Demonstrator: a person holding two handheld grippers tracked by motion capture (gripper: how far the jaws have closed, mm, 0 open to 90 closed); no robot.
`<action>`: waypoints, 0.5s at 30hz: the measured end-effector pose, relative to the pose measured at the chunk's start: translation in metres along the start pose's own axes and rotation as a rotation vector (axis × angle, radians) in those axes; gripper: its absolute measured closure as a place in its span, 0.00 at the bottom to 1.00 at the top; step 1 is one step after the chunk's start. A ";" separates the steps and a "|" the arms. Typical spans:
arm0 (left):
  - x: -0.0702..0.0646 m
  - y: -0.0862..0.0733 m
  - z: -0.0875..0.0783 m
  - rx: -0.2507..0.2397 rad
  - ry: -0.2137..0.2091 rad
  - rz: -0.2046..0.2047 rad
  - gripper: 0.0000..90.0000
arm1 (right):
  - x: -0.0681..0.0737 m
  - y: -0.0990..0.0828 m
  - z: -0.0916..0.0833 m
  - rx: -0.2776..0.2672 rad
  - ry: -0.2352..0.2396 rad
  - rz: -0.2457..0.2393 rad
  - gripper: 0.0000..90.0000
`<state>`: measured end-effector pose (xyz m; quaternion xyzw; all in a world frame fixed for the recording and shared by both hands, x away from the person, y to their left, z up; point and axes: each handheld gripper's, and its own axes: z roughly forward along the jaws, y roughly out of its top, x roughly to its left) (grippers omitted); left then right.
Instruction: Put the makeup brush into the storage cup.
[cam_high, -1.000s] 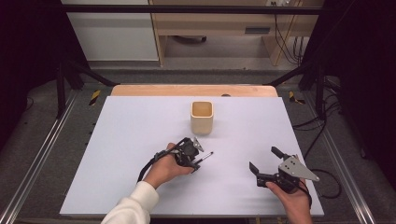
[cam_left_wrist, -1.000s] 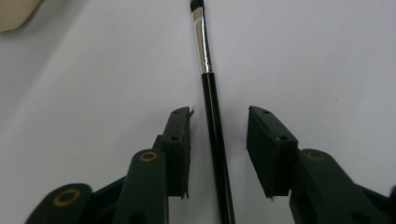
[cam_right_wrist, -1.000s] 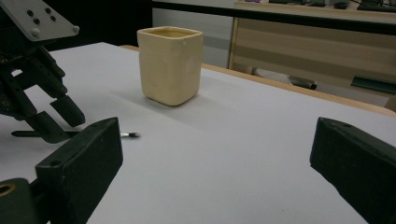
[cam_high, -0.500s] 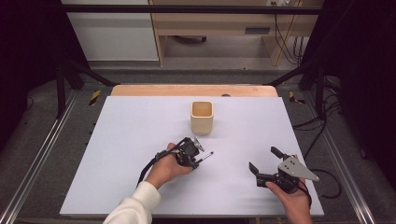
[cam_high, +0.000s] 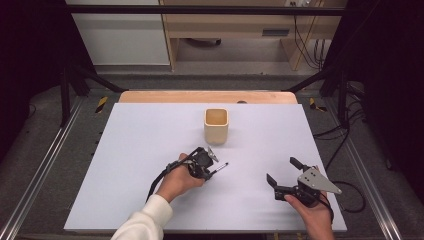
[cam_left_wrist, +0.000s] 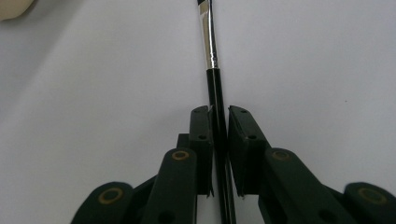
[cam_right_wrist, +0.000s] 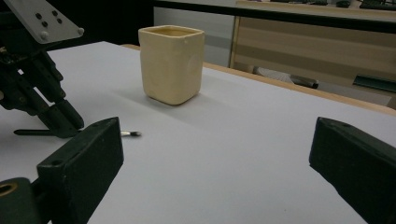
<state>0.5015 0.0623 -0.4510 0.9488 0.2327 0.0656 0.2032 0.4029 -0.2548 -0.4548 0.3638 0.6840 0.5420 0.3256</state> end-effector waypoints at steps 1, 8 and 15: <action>0.000 0.000 0.000 0.002 0.001 0.002 0.90 | 0.000 0.000 0.000 0.000 0.000 0.000 0.03; -0.004 -0.001 -0.001 0.003 0.024 0.012 0.93 | 0.000 0.000 0.000 0.001 0.001 -0.002 0.04; -0.004 -0.006 -0.010 -0.048 0.065 0.024 0.93 | 0.000 0.000 0.000 0.002 -0.001 -0.002 0.04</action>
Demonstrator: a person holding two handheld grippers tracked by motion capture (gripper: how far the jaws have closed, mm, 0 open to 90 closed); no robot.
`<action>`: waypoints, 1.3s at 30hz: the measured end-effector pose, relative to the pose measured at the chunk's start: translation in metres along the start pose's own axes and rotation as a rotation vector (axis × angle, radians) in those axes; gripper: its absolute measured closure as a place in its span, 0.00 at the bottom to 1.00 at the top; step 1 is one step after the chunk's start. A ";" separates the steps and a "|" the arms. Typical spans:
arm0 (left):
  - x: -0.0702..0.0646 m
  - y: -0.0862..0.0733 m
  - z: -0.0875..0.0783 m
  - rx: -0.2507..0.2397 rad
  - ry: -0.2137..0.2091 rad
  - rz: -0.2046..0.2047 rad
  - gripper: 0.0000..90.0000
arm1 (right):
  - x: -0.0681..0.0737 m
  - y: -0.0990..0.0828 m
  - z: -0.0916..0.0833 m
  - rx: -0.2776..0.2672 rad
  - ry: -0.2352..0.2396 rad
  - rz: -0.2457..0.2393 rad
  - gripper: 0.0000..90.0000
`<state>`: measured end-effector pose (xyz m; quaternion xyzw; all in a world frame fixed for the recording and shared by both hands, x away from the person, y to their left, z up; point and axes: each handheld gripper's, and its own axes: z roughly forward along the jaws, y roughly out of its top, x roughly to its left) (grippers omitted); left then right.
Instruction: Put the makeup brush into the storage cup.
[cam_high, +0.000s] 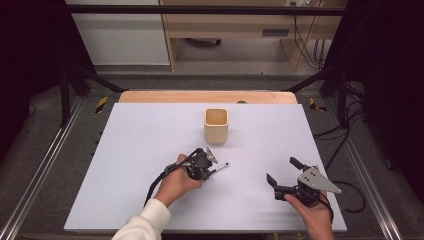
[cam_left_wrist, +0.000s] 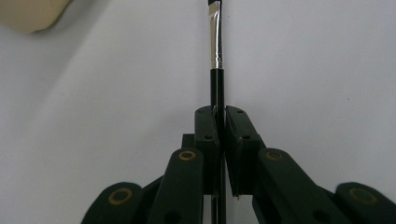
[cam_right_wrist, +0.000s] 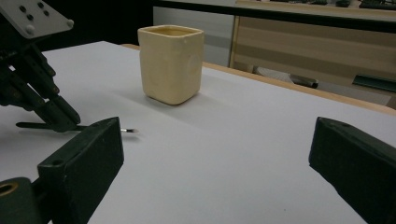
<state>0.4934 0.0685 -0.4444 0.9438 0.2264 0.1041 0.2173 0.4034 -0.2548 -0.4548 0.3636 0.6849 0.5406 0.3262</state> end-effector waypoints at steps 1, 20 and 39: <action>0.000 -0.001 -0.002 -0.010 0.004 -0.002 0.93 | 0.000 0.000 0.000 0.001 0.000 0.000 0.04; 0.005 -0.012 -0.018 -0.091 0.004 -0.044 0.93 | 0.000 0.000 0.000 0.006 -0.004 0.000 0.04; 0.005 -0.014 -0.019 -0.117 -0.004 -0.045 0.93 | 0.001 -0.001 0.001 0.016 -0.002 -0.002 0.04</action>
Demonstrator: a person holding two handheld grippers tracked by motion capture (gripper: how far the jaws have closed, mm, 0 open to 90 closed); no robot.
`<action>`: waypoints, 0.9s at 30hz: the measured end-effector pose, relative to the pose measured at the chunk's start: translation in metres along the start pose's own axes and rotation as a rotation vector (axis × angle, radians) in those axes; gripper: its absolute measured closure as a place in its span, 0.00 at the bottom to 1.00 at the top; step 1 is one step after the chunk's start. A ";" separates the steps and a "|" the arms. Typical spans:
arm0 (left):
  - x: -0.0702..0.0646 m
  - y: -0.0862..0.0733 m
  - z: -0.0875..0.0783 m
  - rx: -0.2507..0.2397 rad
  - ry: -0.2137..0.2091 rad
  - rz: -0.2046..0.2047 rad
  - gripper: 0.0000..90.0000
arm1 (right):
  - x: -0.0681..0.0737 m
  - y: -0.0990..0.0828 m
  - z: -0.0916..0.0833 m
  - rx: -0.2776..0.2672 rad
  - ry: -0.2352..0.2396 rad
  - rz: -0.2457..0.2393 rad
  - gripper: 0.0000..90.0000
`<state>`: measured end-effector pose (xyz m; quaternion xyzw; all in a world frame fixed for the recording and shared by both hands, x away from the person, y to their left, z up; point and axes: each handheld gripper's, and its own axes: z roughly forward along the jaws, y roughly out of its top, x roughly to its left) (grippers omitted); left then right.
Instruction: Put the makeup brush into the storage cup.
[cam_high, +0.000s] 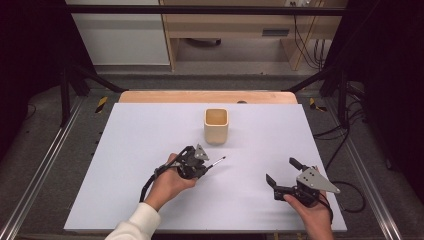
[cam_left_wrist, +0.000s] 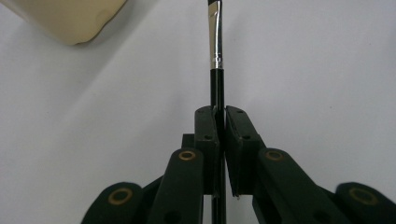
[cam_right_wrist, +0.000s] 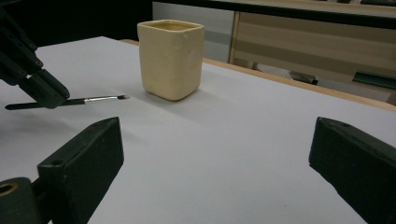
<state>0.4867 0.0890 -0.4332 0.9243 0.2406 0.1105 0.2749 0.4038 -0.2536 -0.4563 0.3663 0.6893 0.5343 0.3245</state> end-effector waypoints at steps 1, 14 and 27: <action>0.000 0.000 0.000 -0.002 -0.001 -0.001 0.93 | 0.000 0.000 0.000 0.001 0.000 0.000 0.04; 0.001 -0.001 -0.002 -0.024 0.009 -0.008 0.93 | 0.000 -0.001 0.001 0.014 0.000 0.007 0.04; 0.002 0.001 -0.006 -0.082 0.011 -0.017 0.93 | 0.001 -0.002 0.004 0.020 0.005 0.009 0.04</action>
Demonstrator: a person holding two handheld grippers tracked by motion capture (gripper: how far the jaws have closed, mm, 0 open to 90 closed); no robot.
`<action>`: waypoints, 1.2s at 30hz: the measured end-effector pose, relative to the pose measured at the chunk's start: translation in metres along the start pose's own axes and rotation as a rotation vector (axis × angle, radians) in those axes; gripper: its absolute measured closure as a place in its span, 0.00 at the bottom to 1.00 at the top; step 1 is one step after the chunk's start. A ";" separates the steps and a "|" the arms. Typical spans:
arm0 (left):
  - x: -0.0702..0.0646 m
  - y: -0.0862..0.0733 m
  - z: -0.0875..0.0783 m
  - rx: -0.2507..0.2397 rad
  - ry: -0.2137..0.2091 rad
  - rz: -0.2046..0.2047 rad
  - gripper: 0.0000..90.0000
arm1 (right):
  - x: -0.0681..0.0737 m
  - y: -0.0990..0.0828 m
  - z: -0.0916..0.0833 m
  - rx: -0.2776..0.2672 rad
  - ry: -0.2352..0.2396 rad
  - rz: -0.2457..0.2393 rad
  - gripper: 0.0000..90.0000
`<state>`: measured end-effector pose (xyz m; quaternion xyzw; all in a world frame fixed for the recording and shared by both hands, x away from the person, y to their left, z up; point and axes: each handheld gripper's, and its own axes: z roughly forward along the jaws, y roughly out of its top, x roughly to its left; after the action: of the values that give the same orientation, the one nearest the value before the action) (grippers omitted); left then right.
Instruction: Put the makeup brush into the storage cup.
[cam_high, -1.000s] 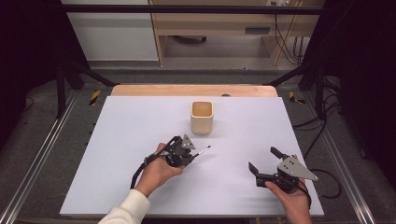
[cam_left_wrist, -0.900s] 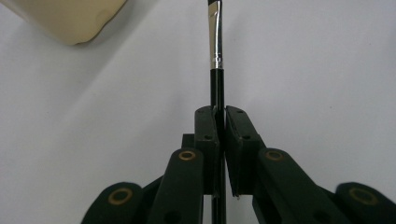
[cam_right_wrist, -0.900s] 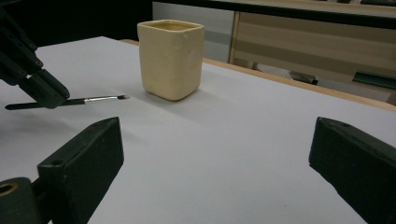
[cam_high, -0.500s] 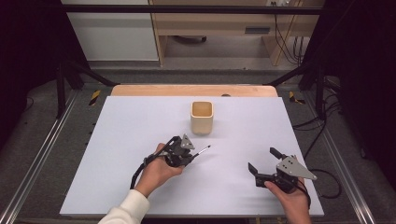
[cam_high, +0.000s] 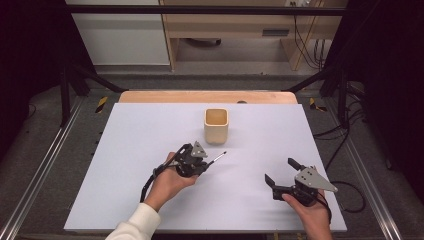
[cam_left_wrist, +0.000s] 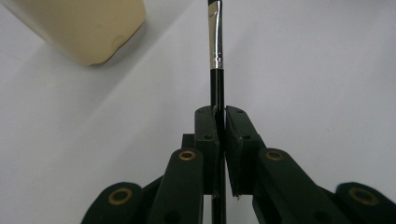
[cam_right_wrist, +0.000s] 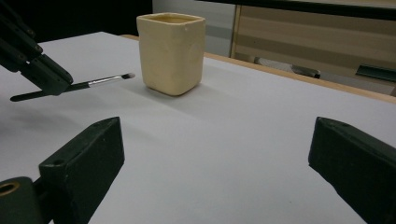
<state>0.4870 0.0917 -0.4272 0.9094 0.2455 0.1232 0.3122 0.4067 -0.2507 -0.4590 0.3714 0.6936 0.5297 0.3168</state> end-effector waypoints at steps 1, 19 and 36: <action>-0.001 0.000 0.000 -0.005 0.000 0.000 0.93 | 0.000 0.001 0.000 -0.001 0.002 -0.004 0.05; -0.005 -0.001 -0.007 -0.108 0.036 -0.021 0.93 | 0.009 0.004 0.001 -0.008 0.017 -0.010 0.05; -0.009 -0.004 -0.017 -0.244 0.069 -0.044 0.93 | 0.013 0.009 -0.001 -0.016 0.027 0.021 0.06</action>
<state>0.4720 0.0983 -0.4170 0.8543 0.2590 0.1763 0.4147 0.4008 -0.2384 -0.4502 0.3691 0.6897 0.5434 0.3046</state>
